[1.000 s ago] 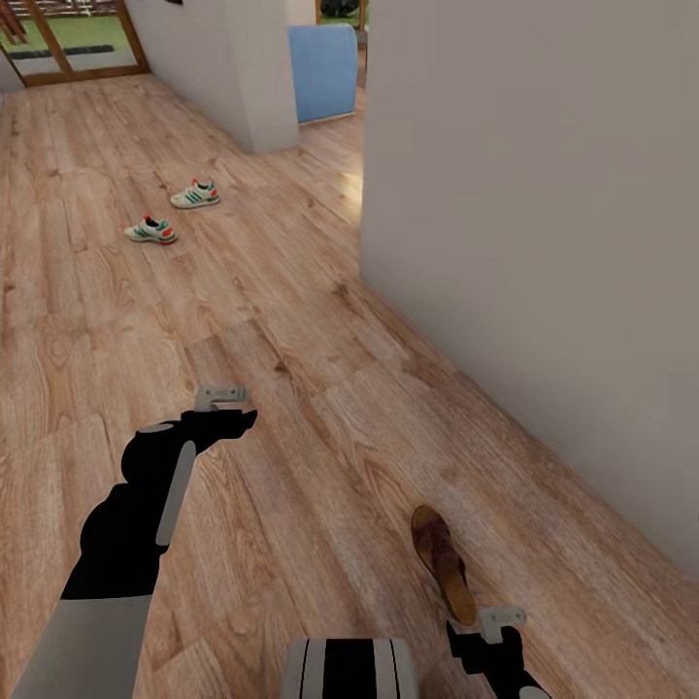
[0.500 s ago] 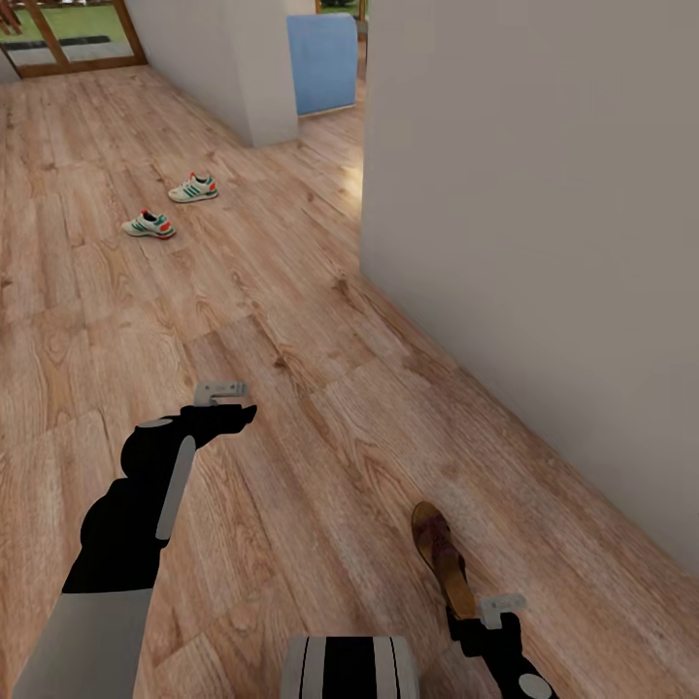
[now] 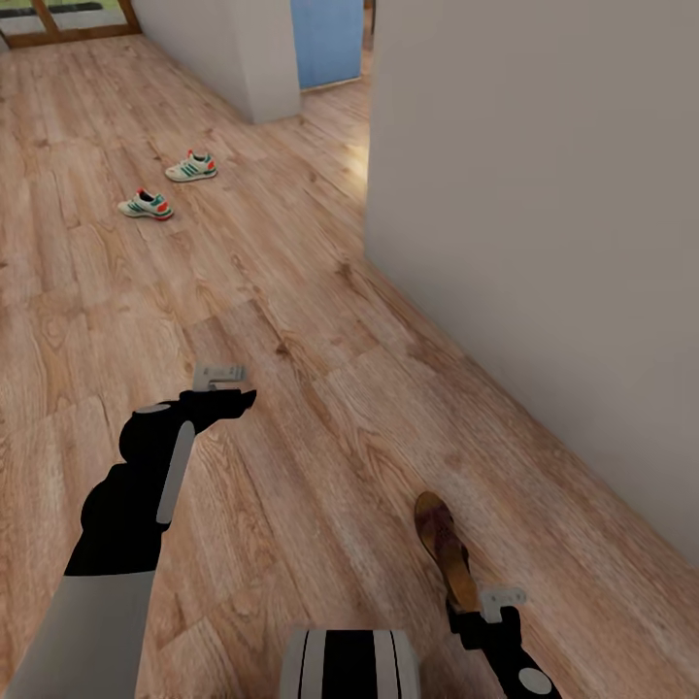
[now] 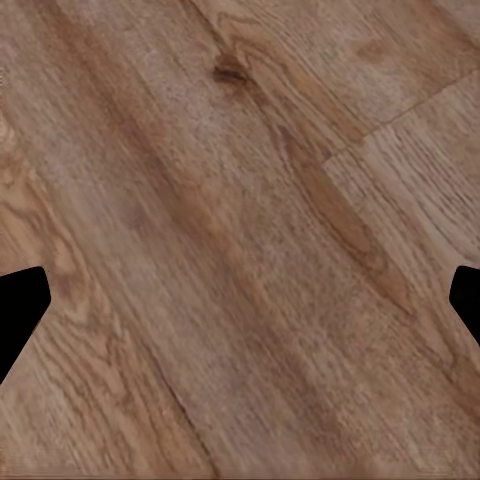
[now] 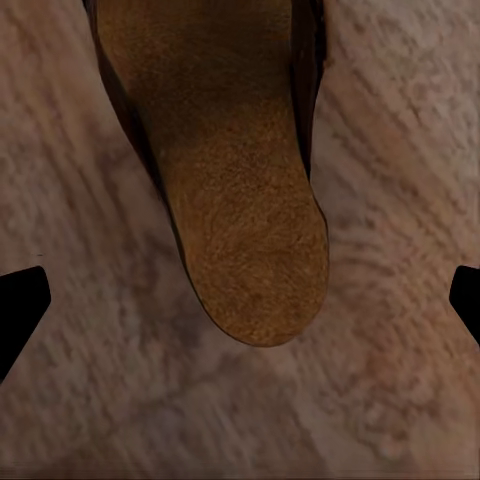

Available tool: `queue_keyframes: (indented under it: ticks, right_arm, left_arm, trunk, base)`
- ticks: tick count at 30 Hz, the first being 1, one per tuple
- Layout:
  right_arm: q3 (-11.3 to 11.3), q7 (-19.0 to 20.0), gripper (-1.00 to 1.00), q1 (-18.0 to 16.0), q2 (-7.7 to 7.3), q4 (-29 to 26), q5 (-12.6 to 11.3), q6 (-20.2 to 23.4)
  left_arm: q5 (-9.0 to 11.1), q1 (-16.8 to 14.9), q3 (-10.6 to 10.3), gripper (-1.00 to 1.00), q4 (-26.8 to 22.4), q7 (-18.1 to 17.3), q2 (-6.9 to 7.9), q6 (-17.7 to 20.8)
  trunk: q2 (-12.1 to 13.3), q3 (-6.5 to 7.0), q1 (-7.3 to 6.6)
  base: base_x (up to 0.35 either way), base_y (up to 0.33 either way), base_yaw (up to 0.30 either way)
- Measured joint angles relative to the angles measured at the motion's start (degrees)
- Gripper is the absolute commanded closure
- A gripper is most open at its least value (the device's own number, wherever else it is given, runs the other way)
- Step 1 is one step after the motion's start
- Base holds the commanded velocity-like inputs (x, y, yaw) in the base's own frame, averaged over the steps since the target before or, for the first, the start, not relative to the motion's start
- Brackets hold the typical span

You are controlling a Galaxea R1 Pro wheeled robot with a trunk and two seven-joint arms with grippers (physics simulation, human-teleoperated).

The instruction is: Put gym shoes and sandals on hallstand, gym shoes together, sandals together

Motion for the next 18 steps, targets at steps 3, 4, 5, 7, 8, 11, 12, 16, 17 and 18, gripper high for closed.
queue_keyframes:
  ticks: [3,4,5,7,8,11,12,16,17,18]
  right_arm:
    - [0.0,0.0,-1.0,0.0,0.0,0.0,0.0,0.0]
    - [0.0,0.0,-1.0,0.0,0.0,0.0,0.0,0.0]
    - [0.0,0.0,-1.0,0.0,0.0,0.0,0.0,0.0]
    - [0.0,0.0,-1.0,0.0,-0.03,0.0,0.0,0.0]
    - [0.0,0.0,-1.0,0.0,-0.04,0.0,0.0,0.0]
    - [-0.1,0.0,-1.0,0.0,-0.07,-0.1,0.0,0.0]
    - [-0.1,0.0,-1.0,0.0,-0.08,-0.1,0.0,0.0]
    - [-1.8,0.0,-1.0,0.0,-0.09,-0.2,0.0,0.0]
    - [-2.1,0.0,-1.0,0.0,-0.09,-0.2,0.0,0.0]
    - [-2.5,0.0,-1.0,0.0,-0.09,-0.3,0.0,0.0]
  left_arm:
    - [0.0,0.0,0.0,-1.0,0.0,0.0,0.0,0.0]
    - [0.0,-0.1,0.0,-1.0,0.0,0.0,0.0,0.0]
    - [0.0,-0.1,0.0,-1.0,0.0,0.0,0.0,0.0]
    - [0.0,-0.1,0.0,-1.0,0.0,0.0,0.0,0.0]
    - [0.0,-0.1,0.0,-1.0,0.0,0.0,0.0,0.0]
    - [0.0,-0.1,0.0,-1.0,0.0,0.0,0.0,0.0]
    - [0.0,-0.1,0.0,-1.0,0.0,0.0,0.0,0.0]
    - [0.0,0.0,0.0,-1.0,0.0,0.0,-0.02,0.0]
    - [0.0,0.0,0.0,-1.0,0.0,0.0,-0.02,0.0]
    - [0.0,0.0,0.0,-1.0,0.0,0.0,-0.04,0.0]
  trunk:
    - [0.0,-0.46,0.02]
    - [0.0,-0.53,0.02]
    - [0.0,-0.61,0.02]
    - [0.0,-0.77,0.02]
    - [0.0,-0.85,0.02]
    - [0.0,-1.09,0.02]
    - [0.0,-1.17,0.02]
    - [0.0,-1.9,0.08]
    - [-0.1,-2.17,0.1]
    - [-0.1,-2.22,0.1]
  base:
    - [0.0,0.0,0.118]
    - [0.0,0.0,0.121]
    - [0.0,0.0,0.121]
    - [0.0,0.0,0.121]
    - [0.0,0.0,0.115]
    - [0.0,0.0,0.108]
    - [0.0,0.0,0.101]
    - [0.0,0.0,0.061]
    - [0.0,0.0,0.019]
    - [0.0,0.0,0.015]
